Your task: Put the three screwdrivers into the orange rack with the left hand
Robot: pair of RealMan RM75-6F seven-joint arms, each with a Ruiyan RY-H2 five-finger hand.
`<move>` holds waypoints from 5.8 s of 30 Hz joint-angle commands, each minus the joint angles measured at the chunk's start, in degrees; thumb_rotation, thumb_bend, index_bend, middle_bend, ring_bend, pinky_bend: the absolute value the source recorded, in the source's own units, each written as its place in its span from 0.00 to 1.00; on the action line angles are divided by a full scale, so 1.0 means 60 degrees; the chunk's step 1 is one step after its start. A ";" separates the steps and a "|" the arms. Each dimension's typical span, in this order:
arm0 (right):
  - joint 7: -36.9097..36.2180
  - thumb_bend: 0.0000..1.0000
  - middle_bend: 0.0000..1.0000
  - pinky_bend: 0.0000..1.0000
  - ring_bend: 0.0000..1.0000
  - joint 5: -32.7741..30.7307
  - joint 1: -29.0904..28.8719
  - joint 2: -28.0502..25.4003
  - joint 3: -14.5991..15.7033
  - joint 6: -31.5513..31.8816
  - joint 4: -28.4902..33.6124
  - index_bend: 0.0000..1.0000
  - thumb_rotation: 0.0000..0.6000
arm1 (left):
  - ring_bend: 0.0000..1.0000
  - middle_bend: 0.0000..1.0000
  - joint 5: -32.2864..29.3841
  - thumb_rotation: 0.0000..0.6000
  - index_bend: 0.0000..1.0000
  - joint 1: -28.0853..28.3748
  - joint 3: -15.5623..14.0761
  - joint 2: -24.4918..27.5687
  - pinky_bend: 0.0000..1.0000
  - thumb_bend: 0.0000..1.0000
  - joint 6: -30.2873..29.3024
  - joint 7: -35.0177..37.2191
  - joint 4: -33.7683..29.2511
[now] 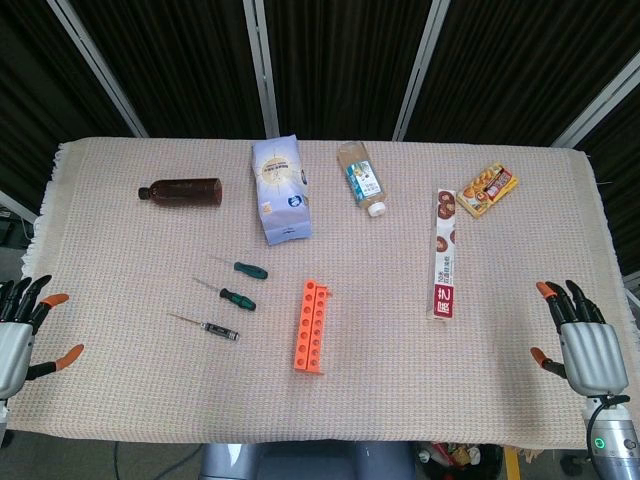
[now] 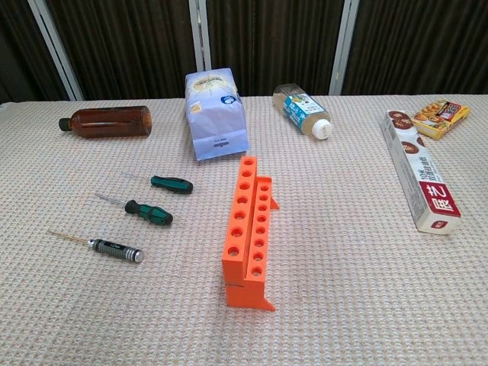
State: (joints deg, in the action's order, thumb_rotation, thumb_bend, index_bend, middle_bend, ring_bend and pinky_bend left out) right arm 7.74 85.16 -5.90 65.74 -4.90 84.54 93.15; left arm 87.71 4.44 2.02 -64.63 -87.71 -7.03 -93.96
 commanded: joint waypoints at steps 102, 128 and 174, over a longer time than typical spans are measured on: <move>-0.1230 0.09 0.12 0.21 0.04 -0.0097 0.0707 -0.0050 0.0163 0.0489 -0.0780 0.09 1.00 | 0.01 0.03 -0.1198 0.91 0.41 0.4501 0.0100 -0.4548 0.01 0.38 0.5309 -0.6843 0.1470; -0.1264 0.09 0.12 0.21 0.04 -0.0322 0.0730 -0.0049 0.0131 0.0290 -0.0839 0.10 1.00 | 0.01 0.03 -0.1614 0.91 0.47 0.4638 -0.0114 -0.4799 0.02 0.38 0.5094 -0.6851 0.1637; -0.1336 0.09 0.12 0.21 0.03 -0.0202 0.0633 -0.0072 0.0173 0.0036 -0.0857 0.12 1.00 | 0.12 0.24 -0.0253 0.95 0.83 0.4429 0.0214 -0.2312 0.06 0.45 0.3073 -0.2135 -0.1814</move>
State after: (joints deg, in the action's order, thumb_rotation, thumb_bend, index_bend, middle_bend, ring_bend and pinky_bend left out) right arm -0.26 83.93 -2.07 65.30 -3.88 84.78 88.02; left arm 86.07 31.81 1.87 -82.80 -67.59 -25.84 -99.30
